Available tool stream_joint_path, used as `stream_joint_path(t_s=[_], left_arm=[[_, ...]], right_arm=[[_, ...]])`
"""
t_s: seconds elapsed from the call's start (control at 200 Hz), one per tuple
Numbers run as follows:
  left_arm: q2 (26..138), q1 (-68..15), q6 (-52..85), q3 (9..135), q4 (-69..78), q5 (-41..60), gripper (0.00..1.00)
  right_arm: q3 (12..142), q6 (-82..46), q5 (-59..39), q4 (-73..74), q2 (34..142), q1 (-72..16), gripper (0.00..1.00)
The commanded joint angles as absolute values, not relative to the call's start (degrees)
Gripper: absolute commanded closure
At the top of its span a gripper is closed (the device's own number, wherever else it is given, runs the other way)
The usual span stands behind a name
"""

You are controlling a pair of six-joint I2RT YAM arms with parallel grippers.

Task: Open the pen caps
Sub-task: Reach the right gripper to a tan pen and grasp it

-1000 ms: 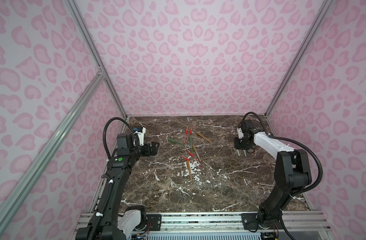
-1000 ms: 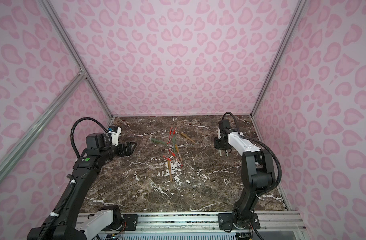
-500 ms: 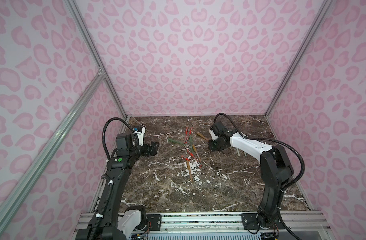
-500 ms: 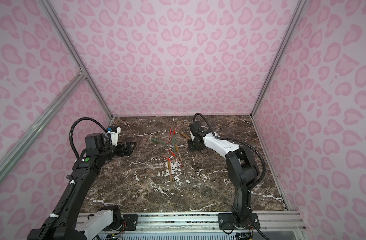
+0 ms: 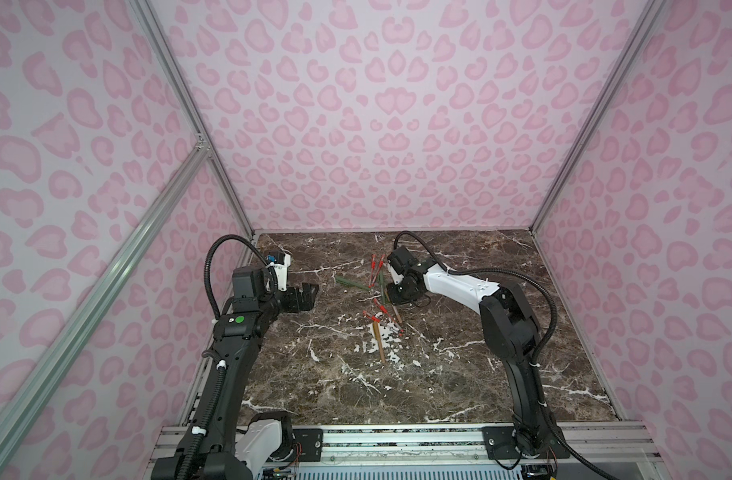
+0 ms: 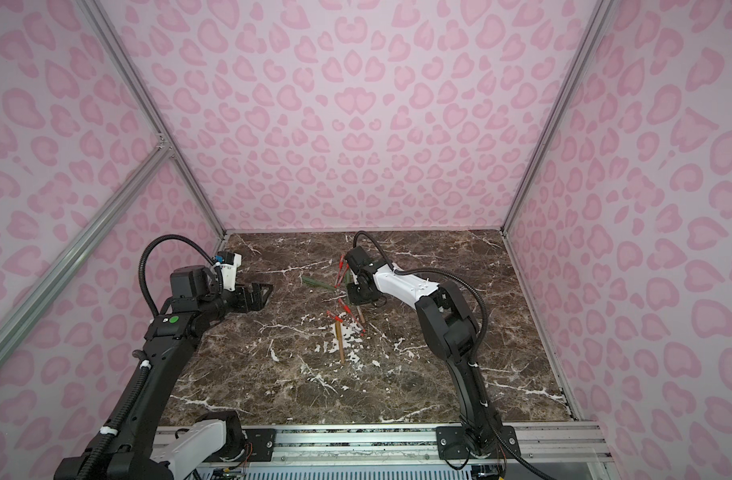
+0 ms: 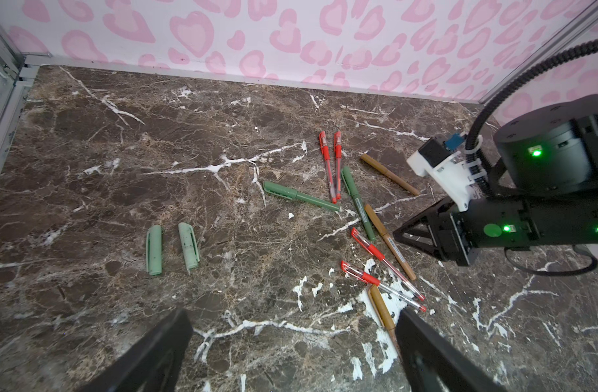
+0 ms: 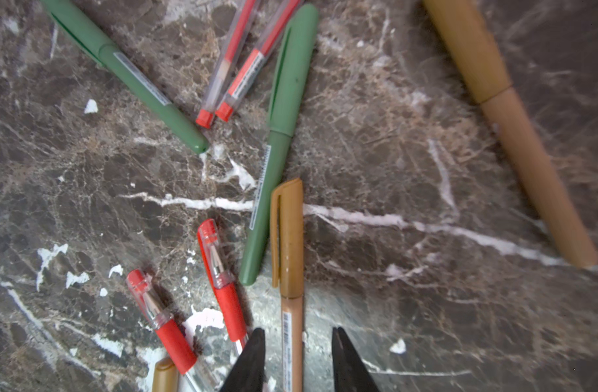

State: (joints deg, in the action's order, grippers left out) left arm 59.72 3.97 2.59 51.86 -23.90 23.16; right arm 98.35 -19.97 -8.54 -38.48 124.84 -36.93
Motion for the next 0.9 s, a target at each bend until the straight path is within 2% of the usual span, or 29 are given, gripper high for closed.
stream_joint_path(t_s=[0.0, 0.3, 0.42, 0.675, 0.895], left_arm=[[59.54, 4.01, 2.37, 51.58, -22.31, 23.86, 0.02], [60.01, 3.96, 2.38, 52.18, -22.84, 23.39, 0.02], [59.65, 3.97, 2.66, 51.65, -21.95, 24.05, 0.02], [59.69, 3.96, 2.81, 51.65, -21.92, 24.80, 0.02], [59.93, 4.03, 4.07, 51.78, -21.42, 28.91, 0.02]], right_arm=[[99.81, -20.37, -7.65, -40.45, 127.17, -37.40, 0.66], [98.87, -20.82, -6.46, -41.07, 128.64, -37.55, 0.72], [95.80, -20.89, -5.99, -39.16, 127.14, -37.38, 0.82], [88.34, -22.14, -6.72, -35.42, 123.39, -36.05, 0.95], [82.58, -22.55, -7.73, -33.14, 117.08, -35.47, 0.98]])
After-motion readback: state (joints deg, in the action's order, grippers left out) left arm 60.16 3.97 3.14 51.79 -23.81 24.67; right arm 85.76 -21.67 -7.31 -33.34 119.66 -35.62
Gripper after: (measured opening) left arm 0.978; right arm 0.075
